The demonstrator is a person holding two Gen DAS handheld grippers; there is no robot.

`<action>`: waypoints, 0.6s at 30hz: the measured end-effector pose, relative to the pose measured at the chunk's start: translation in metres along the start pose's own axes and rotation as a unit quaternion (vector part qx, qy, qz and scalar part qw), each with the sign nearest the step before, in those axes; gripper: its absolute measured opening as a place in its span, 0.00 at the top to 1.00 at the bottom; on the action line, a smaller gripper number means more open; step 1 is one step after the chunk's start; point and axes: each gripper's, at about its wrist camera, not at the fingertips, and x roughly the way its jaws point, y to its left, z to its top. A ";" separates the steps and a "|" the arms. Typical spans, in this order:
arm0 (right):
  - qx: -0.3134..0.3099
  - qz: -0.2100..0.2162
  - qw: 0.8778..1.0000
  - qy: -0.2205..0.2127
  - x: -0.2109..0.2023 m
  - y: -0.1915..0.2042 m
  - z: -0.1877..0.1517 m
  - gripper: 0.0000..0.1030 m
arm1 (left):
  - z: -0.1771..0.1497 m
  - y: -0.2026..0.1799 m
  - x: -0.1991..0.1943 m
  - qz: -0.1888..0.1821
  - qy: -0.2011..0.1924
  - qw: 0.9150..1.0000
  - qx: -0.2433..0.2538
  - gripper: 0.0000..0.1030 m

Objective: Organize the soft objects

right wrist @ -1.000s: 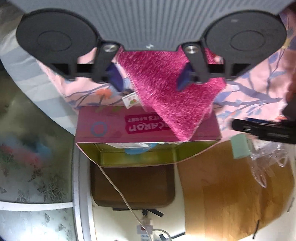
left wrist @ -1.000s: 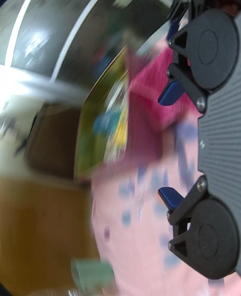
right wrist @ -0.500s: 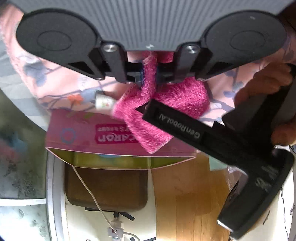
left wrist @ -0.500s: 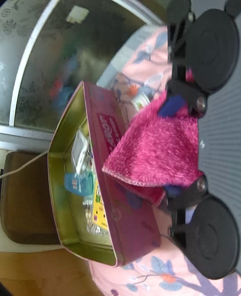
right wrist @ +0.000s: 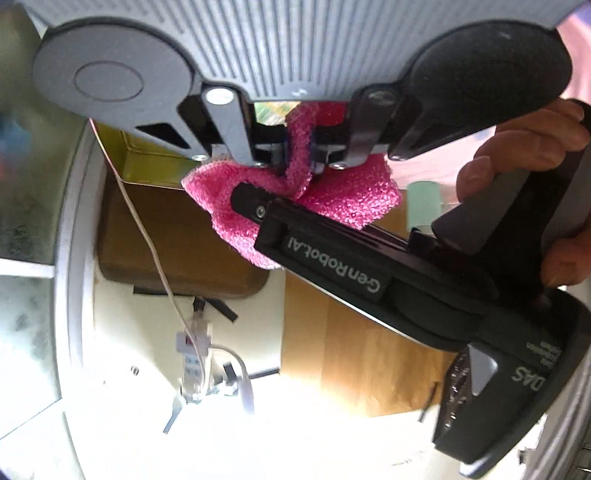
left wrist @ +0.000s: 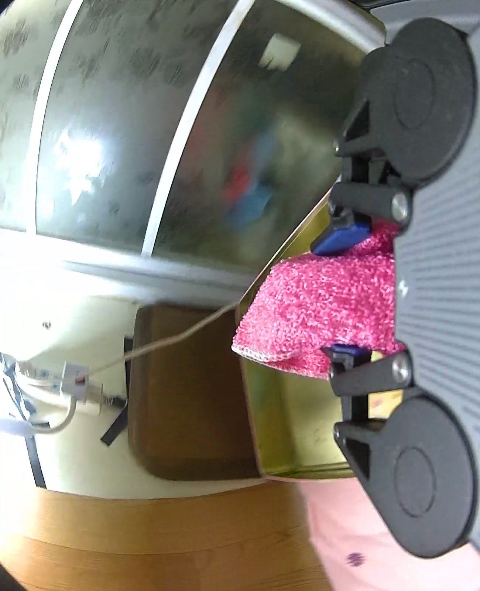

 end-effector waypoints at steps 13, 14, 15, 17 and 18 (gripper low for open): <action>0.120 -0.009 0.972 0.201 0.145 -0.082 0.014 0.36 | 0.018 0.078 0.138 0.160 0.097 0.982 -0.036 0.34; 0.120 -0.019 0.975 0.185 0.134 -0.083 0.016 0.35 | 0.018 0.079 0.133 0.161 0.091 0.982 -0.039 0.30; 0.119 -0.029 0.978 0.169 0.121 -0.081 0.015 0.35 | 0.018 0.079 0.128 0.164 0.086 0.982 -0.038 0.30; 0.126 -0.046 0.983 0.128 0.089 -0.072 0.014 0.35 | 0.016 0.075 0.113 0.172 0.076 0.982 -0.029 0.30; 0.132 -0.050 0.985 0.104 0.072 -0.067 0.013 0.35 | 0.016 0.071 0.106 0.175 0.070 0.982 -0.026 0.30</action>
